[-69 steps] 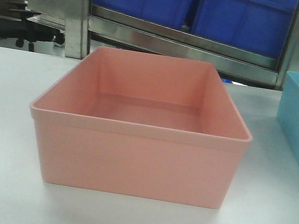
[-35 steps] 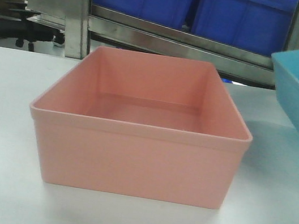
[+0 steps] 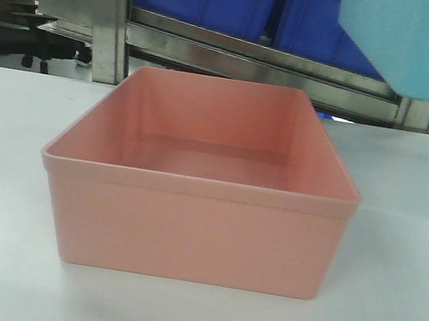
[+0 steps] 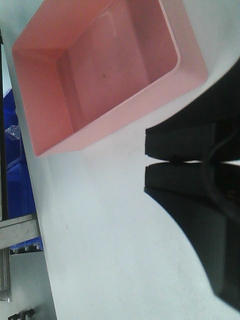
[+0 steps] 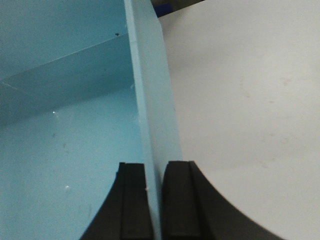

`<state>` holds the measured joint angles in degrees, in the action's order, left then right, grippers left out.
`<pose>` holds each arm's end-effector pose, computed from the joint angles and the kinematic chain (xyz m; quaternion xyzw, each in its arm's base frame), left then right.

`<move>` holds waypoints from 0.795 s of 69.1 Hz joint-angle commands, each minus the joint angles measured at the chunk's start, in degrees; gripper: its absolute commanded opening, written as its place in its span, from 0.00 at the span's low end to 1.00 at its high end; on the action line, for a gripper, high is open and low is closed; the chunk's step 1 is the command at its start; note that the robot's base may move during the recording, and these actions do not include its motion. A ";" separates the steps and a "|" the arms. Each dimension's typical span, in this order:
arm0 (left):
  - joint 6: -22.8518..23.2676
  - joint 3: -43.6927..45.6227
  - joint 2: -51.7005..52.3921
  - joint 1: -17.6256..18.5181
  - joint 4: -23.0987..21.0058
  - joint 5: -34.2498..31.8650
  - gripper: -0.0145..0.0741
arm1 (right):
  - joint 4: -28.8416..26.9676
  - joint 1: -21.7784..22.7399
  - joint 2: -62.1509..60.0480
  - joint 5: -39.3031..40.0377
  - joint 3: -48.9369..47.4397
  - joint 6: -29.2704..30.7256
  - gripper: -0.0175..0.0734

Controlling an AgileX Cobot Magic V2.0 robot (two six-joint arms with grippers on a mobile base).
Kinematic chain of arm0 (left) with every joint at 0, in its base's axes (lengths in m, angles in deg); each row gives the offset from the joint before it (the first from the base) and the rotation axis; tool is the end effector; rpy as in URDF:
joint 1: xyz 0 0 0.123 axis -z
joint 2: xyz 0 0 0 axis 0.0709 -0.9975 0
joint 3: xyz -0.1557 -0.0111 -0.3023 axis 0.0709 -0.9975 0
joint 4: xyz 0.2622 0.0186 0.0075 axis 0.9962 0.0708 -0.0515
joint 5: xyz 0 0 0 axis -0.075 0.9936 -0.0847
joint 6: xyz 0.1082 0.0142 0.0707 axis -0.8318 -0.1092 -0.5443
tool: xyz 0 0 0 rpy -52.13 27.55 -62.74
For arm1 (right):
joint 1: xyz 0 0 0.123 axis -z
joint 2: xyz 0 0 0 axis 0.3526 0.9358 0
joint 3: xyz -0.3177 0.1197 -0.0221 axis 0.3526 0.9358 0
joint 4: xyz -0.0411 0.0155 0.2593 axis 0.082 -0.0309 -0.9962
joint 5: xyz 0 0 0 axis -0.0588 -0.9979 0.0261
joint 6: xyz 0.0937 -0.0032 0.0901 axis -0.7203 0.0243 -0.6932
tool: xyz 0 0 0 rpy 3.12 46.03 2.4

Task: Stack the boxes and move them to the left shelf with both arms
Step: 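Lift the light-blue bin with the right gripper over the pink bin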

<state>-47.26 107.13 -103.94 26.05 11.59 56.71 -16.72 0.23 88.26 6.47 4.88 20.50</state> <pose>0.1208 -0.0430 0.3244 0.1646 0.8037 -0.0785 0.5664 0.3211 -0.0679 0.4190 0.1505 0.8691 0.1385 0.4503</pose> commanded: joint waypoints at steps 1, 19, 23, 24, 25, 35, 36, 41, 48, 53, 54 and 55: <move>0.01 1.60 -0.11 0.47 0.29 -4.29 0.15 | -6.01 -3.48 -2.87 3.54 -1.78 -5.01 0.23; 0.01 1.60 -0.11 0.47 0.29 -4.29 0.15 | -4.31 -16.94 -2.69 7.69 -1.78 -17.45 0.23; 0.01 1.60 -0.11 0.47 0.29 -4.29 0.15 | -3.23 -20.00 -2.64 9.33 -1.78 -20.76 0.23; 0.01 1.60 -0.11 0.47 0.29 -4.29 0.16 | -2.85 -20.59 -2.58 9.72 -1.78 -21.55 0.23; 0.01 1.60 -0.11 0.47 0.29 -4.29 0.15 | -2.52 -21.17 -2.58 10.12 -1.78 -22.71 0.23; 0.01 1.60 -0.11 0.47 0.29 -4.62 0.15 | 2.54 -27.45 -1.45 14.18 -1.78 -31.55 0.23; 0.01 1.60 -0.11 0.47 0.29 -4.72 0.15 | 2.75 -27.81 -1.24 14.32 -1.78 -31.96 0.23; 0.01 1.60 -0.11 0.47 0.29 -4.84 0.16 | 2.93 -29.95 0.52 15.49 -1.73 -32.32 0.23; 0.01 1.60 -0.11 0.47 0.29 -4.95 0.15 | 2.93 -32.59 3.19 17.58 -1.73 -32.32 0.23; 0.01 1.60 -0.11 0.47 0.29 -4.95 0.15 | 2.93 -34.16 5.14 18.81 -1.73 -32.32 0.23; 0.01 1.60 -0.11 0.47 0.29 -4.95 0.16 | 2.93 -34.37 5.63 19.01 -1.73 -32.32 0.23; 0.01 1.60 -0.11 0.47 0.29 -4.95 0.16 | 2.93 -34.57 5.95 19.23 -1.73 -32.32 0.23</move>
<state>-47.26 107.13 -103.94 26.05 11.59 56.71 -10.51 -33.31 95.24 18.71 4.96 -10.35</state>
